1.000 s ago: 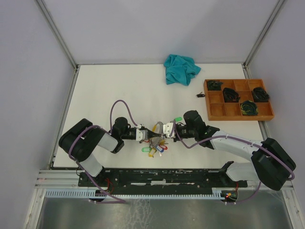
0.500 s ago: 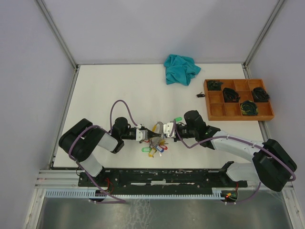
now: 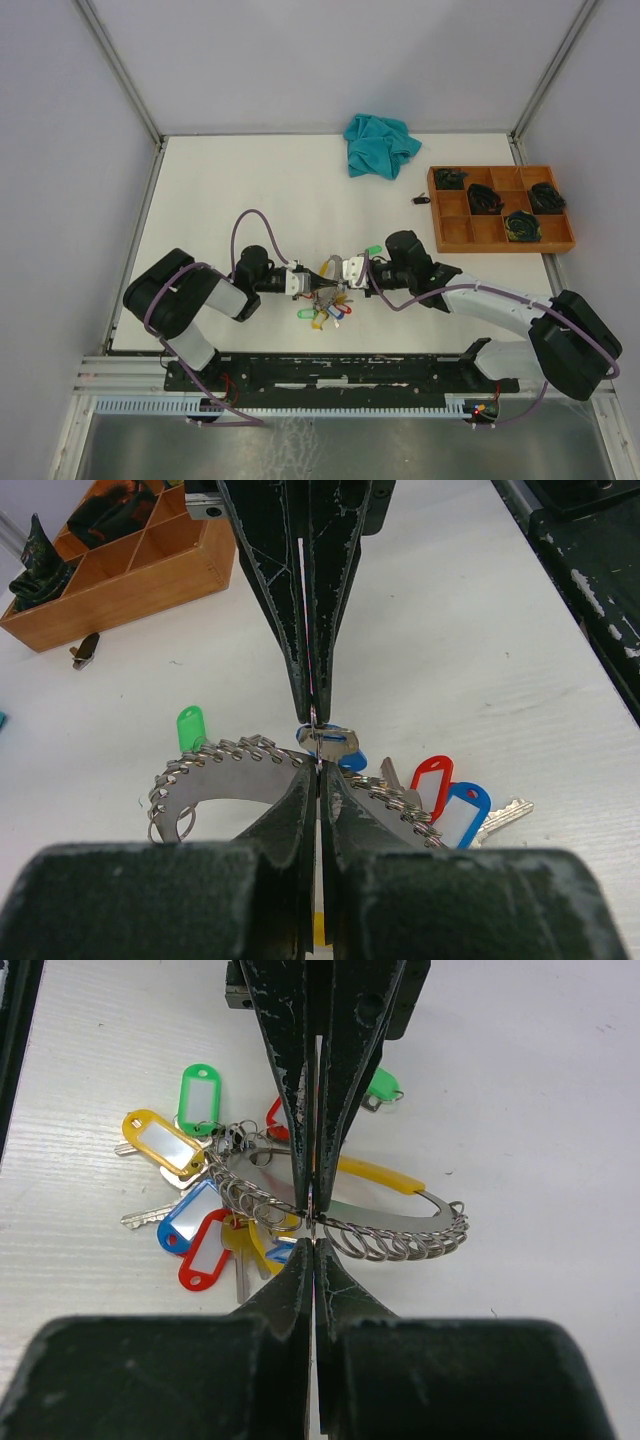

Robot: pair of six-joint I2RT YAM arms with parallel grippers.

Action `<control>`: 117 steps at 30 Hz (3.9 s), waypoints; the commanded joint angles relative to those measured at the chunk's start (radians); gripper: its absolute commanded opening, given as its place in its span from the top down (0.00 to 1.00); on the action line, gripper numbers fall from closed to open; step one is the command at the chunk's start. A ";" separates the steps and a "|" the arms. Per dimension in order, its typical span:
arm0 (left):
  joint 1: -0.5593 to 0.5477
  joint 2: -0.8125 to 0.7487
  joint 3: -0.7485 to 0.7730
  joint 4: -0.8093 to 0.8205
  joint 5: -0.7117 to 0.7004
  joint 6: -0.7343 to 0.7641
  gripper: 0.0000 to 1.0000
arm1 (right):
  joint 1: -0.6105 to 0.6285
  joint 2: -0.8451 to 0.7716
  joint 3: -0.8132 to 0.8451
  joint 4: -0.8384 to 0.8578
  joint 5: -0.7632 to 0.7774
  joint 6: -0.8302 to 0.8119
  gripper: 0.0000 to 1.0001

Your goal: Put the keys on the keyring

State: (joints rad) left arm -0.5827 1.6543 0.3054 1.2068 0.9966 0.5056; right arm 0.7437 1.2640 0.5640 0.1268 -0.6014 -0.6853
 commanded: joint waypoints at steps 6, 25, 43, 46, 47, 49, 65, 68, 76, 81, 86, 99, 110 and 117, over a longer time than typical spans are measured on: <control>0.003 -0.005 0.009 0.039 0.016 0.046 0.97 | -0.006 -0.007 0.037 0.015 -0.019 0.001 0.99; 0.002 -0.007 0.011 0.036 0.019 0.047 0.97 | -0.012 -0.016 0.031 0.015 -0.018 -0.001 0.99; 0.003 -0.006 0.012 0.033 0.021 0.047 0.97 | -0.012 0.002 0.044 0.022 -0.043 0.003 0.99; 0.002 -0.005 0.012 0.034 0.021 0.045 0.97 | -0.012 0.004 0.045 0.021 -0.048 0.004 0.99; 0.002 -0.006 0.012 0.033 0.022 0.045 0.97 | -0.012 0.005 0.045 0.021 -0.048 0.003 0.99; 0.002 -0.006 0.012 0.034 0.021 0.046 0.97 | -0.012 0.005 0.046 0.019 -0.050 0.003 0.99; 0.000 -0.005 0.017 0.032 0.037 0.042 0.97 | -0.011 0.021 0.059 0.016 -0.076 0.001 0.99; -0.001 -0.003 0.018 0.034 0.039 0.041 0.97 | -0.012 0.031 0.065 0.018 -0.087 0.000 0.99; -0.003 -0.004 0.022 0.026 0.051 0.040 0.97 | -0.012 0.049 0.084 0.019 -0.117 -0.015 0.99; -0.005 -0.004 0.026 0.021 0.055 0.039 0.97 | -0.012 0.057 0.093 0.025 -0.125 -0.020 0.99; -0.007 -0.004 0.029 0.017 0.055 0.039 0.97 | -0.010 0.064 0.100 0.040 -0.135 -0.017 0.99; -0.013 -0.006 0.022 0.050 0.046 0.017 0.97 | -0.001 0.074 0.081 0.129 -0.135 0.020 0.99; -0.022 -0.006 0.025 0.062 0.032 -0.008 0.97 | 0.022 0.095 0.101 0.140 -0.123 0.007 0.99; -0.022 -0.025 0.039 0.037 -0.009 -0.065 0.97 | 0.036 0.080 0.098 0.053 -0.066 -0.091 0.99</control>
State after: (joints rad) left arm -0.5781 1.6543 0.3061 1.1812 0.9825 0.4911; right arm 0.7448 1.3533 0.6075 0.1417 -0.6598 -0.7120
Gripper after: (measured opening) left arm 0.044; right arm 0.012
